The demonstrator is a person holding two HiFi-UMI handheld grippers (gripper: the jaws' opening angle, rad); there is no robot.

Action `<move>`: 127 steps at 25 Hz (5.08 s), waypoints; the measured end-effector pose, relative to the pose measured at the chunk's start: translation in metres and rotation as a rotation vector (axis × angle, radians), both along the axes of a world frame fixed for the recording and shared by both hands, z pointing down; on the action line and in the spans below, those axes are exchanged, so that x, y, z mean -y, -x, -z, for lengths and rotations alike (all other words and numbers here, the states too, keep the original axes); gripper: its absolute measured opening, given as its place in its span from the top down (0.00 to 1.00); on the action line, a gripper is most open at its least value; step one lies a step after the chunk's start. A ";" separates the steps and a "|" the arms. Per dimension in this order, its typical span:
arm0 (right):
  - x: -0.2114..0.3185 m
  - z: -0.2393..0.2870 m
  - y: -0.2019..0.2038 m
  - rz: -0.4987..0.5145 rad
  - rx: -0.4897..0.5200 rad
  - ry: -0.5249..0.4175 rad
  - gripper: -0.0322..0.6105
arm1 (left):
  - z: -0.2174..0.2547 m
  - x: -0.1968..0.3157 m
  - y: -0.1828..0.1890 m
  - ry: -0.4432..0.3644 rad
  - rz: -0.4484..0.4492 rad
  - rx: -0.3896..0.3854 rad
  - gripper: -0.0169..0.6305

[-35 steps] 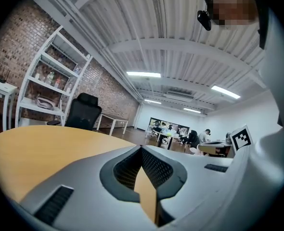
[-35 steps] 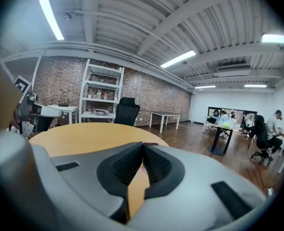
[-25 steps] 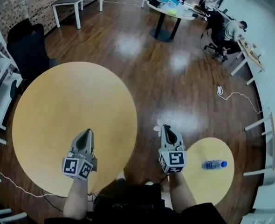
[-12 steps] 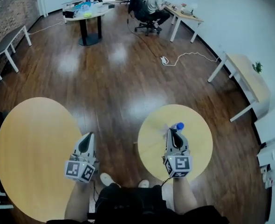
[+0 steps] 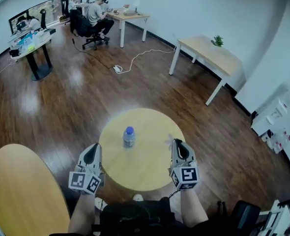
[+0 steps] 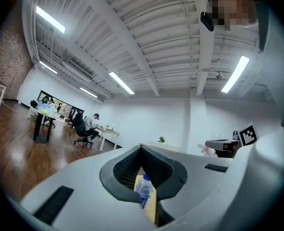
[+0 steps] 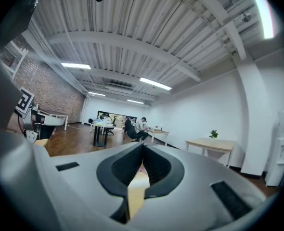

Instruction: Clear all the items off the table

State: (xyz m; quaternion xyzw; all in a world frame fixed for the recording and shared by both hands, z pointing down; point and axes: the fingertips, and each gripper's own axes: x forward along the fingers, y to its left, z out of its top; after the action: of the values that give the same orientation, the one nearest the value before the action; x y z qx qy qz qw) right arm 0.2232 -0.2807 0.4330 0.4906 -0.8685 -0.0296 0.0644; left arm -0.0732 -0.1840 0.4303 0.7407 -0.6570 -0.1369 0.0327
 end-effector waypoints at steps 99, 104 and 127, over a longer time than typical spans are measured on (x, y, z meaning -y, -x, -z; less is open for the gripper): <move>-0.001 -0.003 -0.081 -0.223 0.212 0.008 0.95 | -0.004 0.083 -0.084 -0.002 -0.268 0.014 0.97; 0.002 -0.004 -0.084 -0.225 0.219 0.008 0.95 | -0.005 0.085 -0.073 0.005 -0.240 0.017 0.97; 0.012 -0.010 -0.059 -0.181 0.175 0.045 0.95 | -0.009 0.079 -0.040 0.018 -0.188 0.011 0.97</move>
State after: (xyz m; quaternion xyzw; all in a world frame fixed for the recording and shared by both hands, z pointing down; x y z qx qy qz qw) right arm 0.2819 -0.2925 0.4433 0.5660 -0.8235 0.0385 0.0017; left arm -0.0331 -0.2633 0.4396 0.7996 -0.5857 -0.1233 0.0483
